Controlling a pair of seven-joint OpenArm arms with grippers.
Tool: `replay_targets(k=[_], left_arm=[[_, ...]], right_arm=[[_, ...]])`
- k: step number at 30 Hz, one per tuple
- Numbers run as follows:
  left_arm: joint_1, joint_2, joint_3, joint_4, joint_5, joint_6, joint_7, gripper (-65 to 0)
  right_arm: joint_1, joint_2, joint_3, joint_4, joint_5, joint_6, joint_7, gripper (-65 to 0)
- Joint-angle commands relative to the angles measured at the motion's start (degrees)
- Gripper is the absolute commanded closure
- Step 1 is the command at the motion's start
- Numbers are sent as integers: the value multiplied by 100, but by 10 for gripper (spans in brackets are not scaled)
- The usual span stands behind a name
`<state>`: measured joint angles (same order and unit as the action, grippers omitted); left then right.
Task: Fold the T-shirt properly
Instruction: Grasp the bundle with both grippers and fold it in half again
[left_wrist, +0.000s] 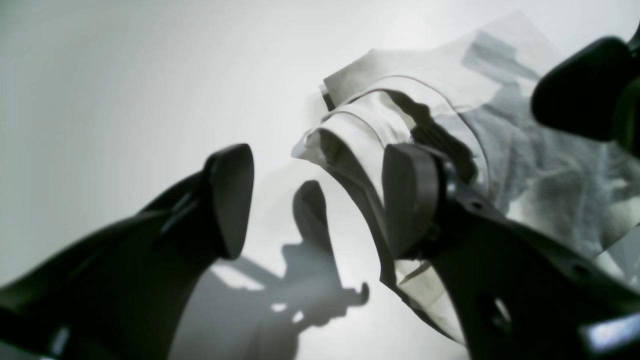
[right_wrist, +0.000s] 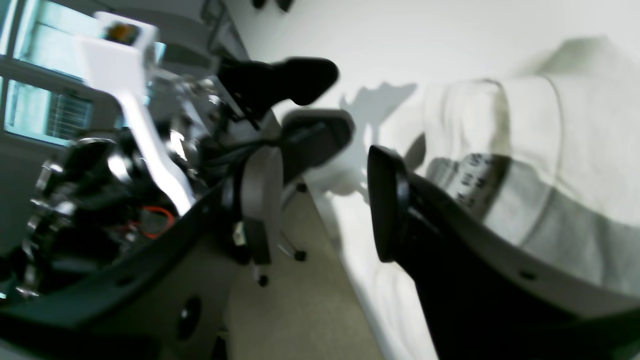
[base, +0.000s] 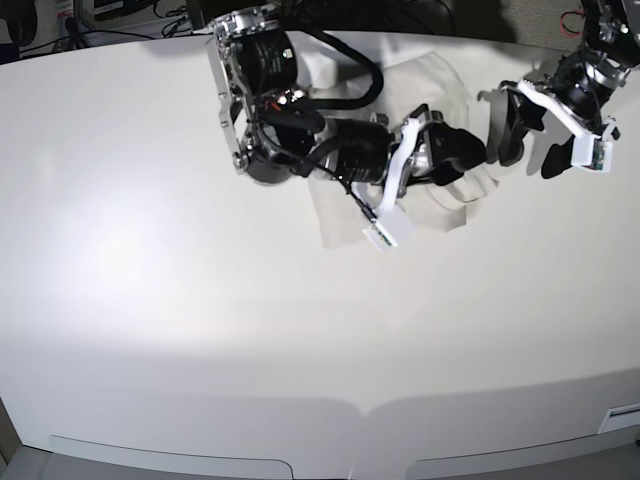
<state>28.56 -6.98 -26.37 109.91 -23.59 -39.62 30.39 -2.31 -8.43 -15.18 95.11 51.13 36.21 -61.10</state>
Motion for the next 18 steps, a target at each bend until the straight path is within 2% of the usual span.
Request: replay_targets(k=[1,4,6,7,9,11,13,18], left_arm=[[2,-55,-33,120,-90,-38,-129,-395],[17,-52,-33,120,-208,-38,-55,-395],[20,-52,-33,120,-643,-38,247,-383],[17,-52,-33,120,-935,-38,428,-353],[17,-52,-33,120,-1523,-38,728,-263],[20,-50,-33,120,-2063,-38,979,-138],[17,-50,-26,120,-2498,-38,1281,-6],[52,33,-4,120,-3368,-38,2044,0]], right_arm=[[155,-57,2,87,153,28,125,-282],[385,-57,170,87,-149,35,39,-282],[564,-57,352,87,-599,35,-74,-265],[654,-57,452,87,-852,35,-111,-237],[824,-57,625,87,-1266,26,-90,-157],[975,-57,730,87,-1552,24,-2,-65],[1080,107,739,87,-1893,24,166,0],[1102,452,728,83,-2490,11,715,0]])
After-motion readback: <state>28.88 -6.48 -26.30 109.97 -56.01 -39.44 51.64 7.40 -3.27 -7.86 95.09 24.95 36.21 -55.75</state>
